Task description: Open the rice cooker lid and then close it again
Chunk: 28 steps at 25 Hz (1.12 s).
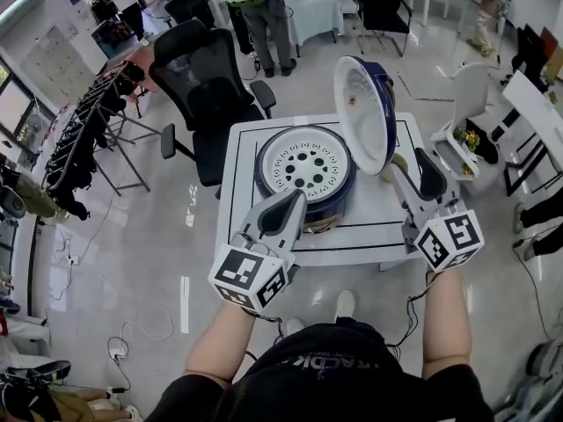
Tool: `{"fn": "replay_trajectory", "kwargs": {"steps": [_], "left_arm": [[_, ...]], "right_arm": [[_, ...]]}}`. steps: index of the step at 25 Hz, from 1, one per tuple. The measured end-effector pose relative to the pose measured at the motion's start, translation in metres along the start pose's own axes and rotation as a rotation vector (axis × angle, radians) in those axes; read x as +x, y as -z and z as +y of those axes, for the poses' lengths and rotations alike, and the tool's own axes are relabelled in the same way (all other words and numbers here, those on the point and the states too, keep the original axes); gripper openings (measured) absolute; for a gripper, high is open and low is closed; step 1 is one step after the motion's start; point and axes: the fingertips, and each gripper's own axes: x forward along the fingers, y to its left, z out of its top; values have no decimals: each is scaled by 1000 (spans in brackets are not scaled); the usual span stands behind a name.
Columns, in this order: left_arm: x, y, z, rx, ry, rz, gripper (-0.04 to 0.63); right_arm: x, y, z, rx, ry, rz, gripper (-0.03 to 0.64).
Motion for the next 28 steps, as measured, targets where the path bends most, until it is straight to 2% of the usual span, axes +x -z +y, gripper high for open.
{"fn": "replay_trajectory", "kwargs": {"steps": [4,15,28], "left_arm": [[-21,4,2,-11,33,1,3],[-58,21,-1,-52,110,13,3],[-69,17,-23,-25,166,9,4]], "right_arm": [[-13,-2,30,-45,20,3,262],[-48,2,71,-50,98,27,262],[-76,-6,77,-39,142,0,262]]}}
